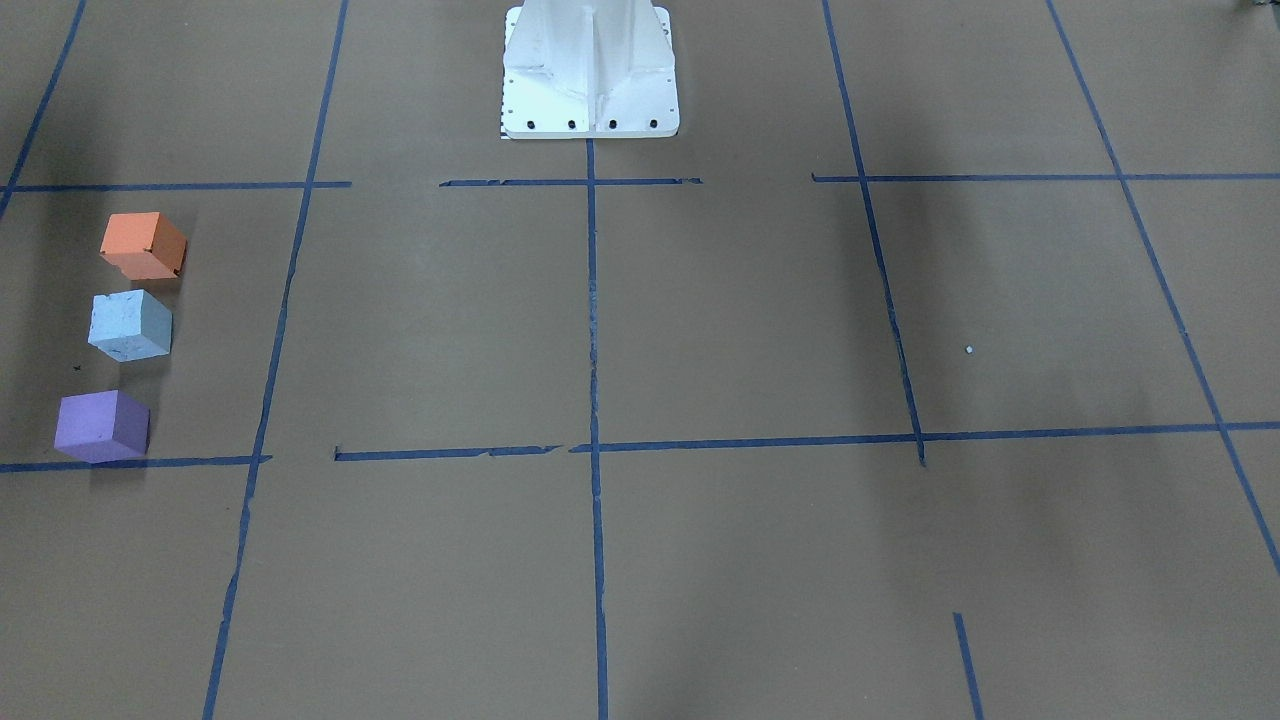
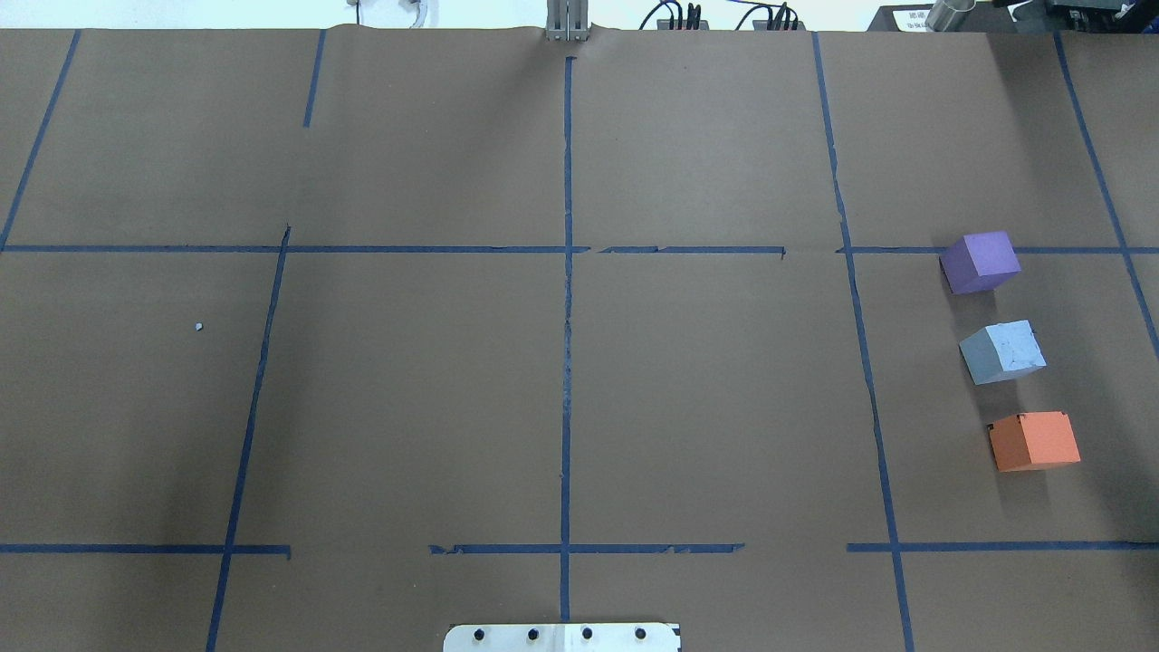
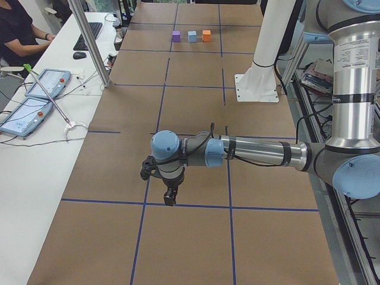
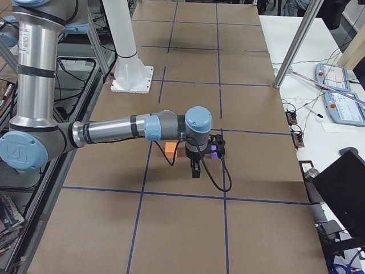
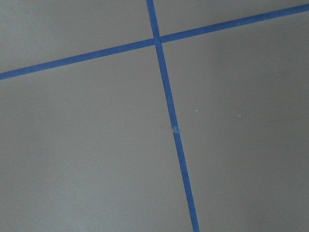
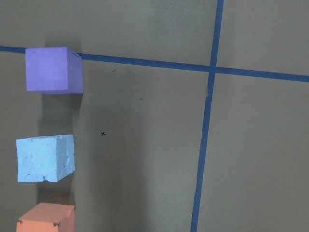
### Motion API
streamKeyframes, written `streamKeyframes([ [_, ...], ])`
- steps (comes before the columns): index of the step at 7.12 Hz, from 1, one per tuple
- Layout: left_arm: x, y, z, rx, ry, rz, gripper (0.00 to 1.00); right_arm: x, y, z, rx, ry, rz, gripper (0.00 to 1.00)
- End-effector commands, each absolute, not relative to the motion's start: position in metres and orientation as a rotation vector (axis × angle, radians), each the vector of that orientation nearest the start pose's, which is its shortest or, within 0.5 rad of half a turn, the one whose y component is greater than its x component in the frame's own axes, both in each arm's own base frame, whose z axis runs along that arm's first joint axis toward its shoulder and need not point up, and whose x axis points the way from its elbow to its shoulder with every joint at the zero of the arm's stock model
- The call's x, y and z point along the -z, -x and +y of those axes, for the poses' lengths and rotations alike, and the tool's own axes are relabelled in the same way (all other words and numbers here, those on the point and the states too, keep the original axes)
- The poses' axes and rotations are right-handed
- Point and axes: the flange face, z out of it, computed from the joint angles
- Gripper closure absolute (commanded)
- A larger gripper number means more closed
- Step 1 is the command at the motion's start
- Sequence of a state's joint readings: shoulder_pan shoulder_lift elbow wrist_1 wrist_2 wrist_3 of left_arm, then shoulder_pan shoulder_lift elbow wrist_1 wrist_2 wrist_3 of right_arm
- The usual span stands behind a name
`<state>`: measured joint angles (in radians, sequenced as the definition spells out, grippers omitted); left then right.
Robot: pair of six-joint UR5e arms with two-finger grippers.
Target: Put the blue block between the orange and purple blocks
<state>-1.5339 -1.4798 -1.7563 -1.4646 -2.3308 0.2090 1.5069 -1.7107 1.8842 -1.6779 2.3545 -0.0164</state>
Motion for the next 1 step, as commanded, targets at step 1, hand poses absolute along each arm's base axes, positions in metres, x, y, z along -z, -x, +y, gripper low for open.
streamKeyframes([
  [1, -0.5937, 0.0481, -0.4556, -0.251, -0.110, 0.753, 0.00, -0.5958, -0.0341, -0.4332, 0.127, -0.027, -0.791, 0.00],
])
